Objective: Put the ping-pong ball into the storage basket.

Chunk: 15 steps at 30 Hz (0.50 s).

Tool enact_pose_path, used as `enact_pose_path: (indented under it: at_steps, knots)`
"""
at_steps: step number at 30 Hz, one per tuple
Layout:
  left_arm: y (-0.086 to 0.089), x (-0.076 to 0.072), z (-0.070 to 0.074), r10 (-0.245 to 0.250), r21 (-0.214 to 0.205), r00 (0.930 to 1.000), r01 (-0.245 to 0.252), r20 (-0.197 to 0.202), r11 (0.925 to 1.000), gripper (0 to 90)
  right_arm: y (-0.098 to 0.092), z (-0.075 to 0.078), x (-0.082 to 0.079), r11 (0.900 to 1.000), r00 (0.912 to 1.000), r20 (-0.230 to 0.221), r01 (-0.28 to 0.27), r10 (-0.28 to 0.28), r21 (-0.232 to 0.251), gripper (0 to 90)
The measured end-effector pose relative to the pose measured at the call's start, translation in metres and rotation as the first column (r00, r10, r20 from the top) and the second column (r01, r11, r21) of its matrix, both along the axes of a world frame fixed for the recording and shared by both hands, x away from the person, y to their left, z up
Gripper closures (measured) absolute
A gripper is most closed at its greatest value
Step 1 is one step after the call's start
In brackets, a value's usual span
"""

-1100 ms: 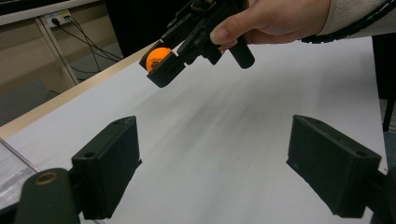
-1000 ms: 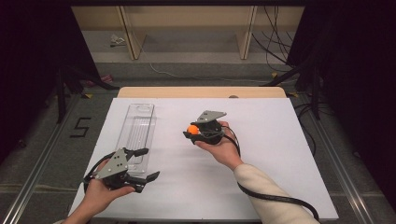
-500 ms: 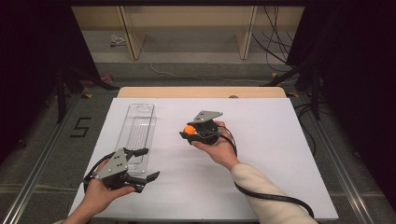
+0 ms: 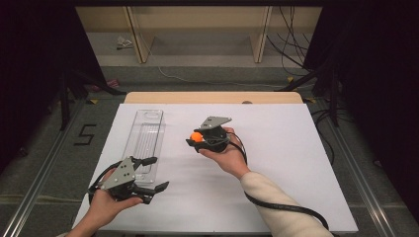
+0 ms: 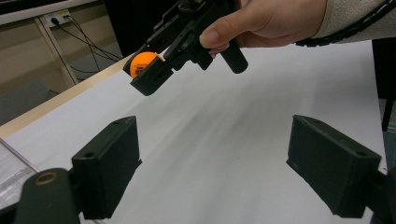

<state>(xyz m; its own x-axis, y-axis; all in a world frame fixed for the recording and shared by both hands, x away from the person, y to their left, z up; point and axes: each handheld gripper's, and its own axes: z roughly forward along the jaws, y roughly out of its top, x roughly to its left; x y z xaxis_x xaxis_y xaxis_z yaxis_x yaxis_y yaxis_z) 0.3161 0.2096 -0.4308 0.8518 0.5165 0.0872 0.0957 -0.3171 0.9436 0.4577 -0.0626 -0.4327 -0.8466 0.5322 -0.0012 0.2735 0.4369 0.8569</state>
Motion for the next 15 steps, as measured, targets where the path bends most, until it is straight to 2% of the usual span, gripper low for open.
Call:
enact_pose_path:
  at_steps: [15]
  knots:
    - [-0.0005,-0.0003,-0.0002,-0.004,0.002,1.0000,0.004,-0.001,1.0000,16.4,0.0098,0.0027,0.0017,0.9999,0.9999,0.005,-0.015,0.015,0.004,51.6]
